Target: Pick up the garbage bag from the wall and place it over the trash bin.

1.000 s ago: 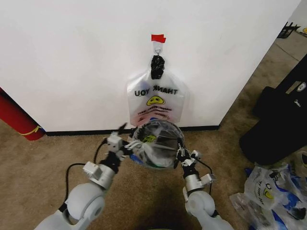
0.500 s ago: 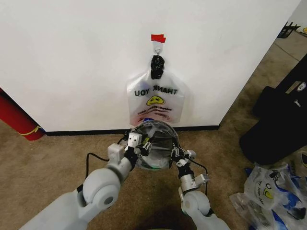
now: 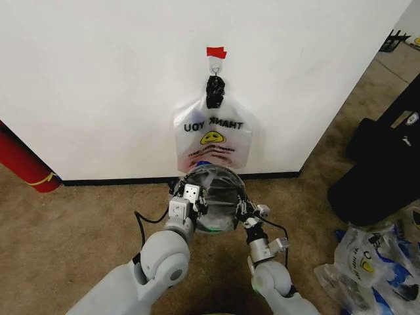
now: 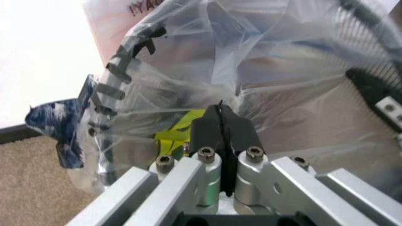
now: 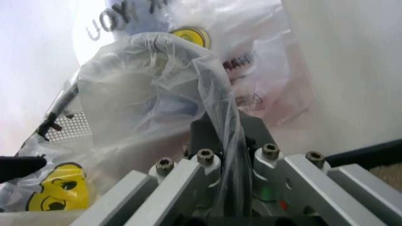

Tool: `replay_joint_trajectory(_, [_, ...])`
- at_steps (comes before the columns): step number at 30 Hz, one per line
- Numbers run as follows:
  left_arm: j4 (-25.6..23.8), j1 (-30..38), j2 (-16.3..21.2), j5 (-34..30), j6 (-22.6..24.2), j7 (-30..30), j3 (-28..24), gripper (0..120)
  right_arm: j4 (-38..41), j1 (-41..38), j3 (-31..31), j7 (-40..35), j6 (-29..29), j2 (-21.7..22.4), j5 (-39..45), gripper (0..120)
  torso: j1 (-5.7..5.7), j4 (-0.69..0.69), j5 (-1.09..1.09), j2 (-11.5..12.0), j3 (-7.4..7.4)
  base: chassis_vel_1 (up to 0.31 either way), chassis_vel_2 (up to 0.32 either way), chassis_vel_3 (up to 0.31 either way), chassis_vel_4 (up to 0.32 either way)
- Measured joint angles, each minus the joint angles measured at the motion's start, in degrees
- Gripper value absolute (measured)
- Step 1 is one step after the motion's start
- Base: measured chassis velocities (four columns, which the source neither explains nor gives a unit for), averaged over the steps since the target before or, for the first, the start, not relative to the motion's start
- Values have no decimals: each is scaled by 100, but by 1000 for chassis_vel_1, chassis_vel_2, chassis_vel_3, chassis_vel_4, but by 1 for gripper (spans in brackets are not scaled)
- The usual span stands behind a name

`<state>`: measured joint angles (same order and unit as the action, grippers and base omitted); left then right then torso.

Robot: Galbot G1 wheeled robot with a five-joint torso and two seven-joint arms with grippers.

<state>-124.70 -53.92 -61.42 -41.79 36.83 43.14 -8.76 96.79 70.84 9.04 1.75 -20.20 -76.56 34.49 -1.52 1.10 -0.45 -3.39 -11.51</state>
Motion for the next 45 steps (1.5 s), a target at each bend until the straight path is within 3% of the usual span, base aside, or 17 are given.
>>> replay_joint_trajectory(12, [511,495,10,65,167,56,-589,0,297,173,13,-136,57,257,-154,0,0,1,0,0,0,0,0,0,0])
replay_joint_trajectory(20, [1121,1043,-332,65,196,95,-1108,0,316,200,27,-74,41,299,-230,0,0,1,0,0,0,0,0,0,0])
replay_joint_trajectory(25, [1922,1546,-724,229,164,93,-1372,0,450,291,69,-34,34,418,-230,0,0,3,0,0,0,0,0,0,0])
replay_joint_trajectory(33, [2747,1858,-1069,451,103,88,-1547,0,607,354,101,-26,35,540,-212,0,0,0,0,0,0,0,0,0,0])
replay_joint_trajectory(45, [3409,2191,-1222,564,-3,-37,-1590,0,872,524,51,21,33,574,-110,0,0,1,0,0,0,0,0,0,0])
